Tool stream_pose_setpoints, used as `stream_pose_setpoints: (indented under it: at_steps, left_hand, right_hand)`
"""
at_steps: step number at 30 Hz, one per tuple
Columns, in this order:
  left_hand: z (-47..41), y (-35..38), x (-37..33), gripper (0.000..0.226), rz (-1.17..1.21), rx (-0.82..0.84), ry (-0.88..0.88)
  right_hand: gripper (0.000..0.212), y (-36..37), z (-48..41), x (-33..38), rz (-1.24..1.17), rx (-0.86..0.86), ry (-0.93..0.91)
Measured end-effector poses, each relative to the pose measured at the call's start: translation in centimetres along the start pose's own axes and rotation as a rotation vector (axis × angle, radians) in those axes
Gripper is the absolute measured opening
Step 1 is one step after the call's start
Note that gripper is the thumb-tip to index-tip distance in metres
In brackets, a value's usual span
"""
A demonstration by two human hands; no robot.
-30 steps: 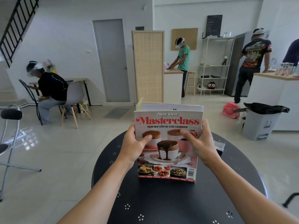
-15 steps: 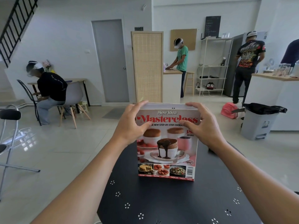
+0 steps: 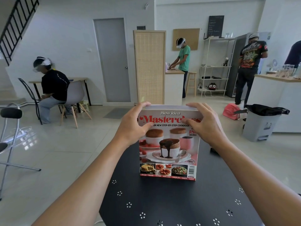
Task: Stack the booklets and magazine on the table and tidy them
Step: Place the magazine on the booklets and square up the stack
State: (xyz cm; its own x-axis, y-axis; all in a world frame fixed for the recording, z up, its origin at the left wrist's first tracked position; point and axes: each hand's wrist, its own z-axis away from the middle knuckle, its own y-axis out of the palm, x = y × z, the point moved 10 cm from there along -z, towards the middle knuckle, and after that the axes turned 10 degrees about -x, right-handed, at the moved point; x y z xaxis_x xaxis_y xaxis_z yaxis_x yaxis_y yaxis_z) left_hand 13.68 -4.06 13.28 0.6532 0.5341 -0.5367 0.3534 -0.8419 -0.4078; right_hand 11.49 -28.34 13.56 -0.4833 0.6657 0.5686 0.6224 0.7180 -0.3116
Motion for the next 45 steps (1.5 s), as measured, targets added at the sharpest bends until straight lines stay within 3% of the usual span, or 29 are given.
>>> stream_pose_setpoints:
  at_steps: [2, 5, 7, 9, 11, 17, 33, 37, 45]
  left_hand:
    - [0.4, 0.4, 0.5, 0.068, 0.029, -0.002, -0.038]
    - [1.7, 1.0, 3.1, 0.079, 0.271, -0.029, -0.296]
    - [2.9, 1.8, 5.0, 0.069, 0.395, -0.035, -0.464]
    - [3.8, 2.9, 5.9, 0.045, 0.384, -0.004, -0.531]
    - [4.4, 3.7, 6.2, 0.03, 0.371, -0.019, -0.569]
    - [2.9, 2.8, 5.8, 0.03, 0.433, -0.182, -0.531]
    - [4.4, 3.0, 8.3, 0.034, 0.496, -0.16, -0.601]
    - [4.5, 3.0, 8.5, 0.029, 0.534, -0.212, -0.617]
    - [5.8, 4.0, 10.0, 0.027, 0.435, -0.051, -0.604]
  right_hand:
    - [0.062, 0.2, 0.5, -1.1, -0.145, 0.028, 0.08]
    - [0.08, 1.3, 2.7, -4.4, -0.612, 0.091, 0.424]
    - [0.057, 2.5, 4.2, -5.6, -0.625, 0.174, 0.496]
    - [0.028, 3.6, 5.3, -6.2, -0.56, 0.201, 0.536]
    - [0.022, 4.0, 5.4, -6.4, -0.55, 0.145, 0.584]
    - [0.031, 3.8, 3.0, -4.6, -0.535, 0.067, 0.526]
    - [0.028, 6.4, 4.7, -6.1, -0.547, 0.128, 0.573]
    - [0.024, 6.4, 4.4, -6.0, -0.55, 0.067, 0.552]
    - [0.03, 6.7, 6.1, -6.6, -0.564, 0.137, 0.551]
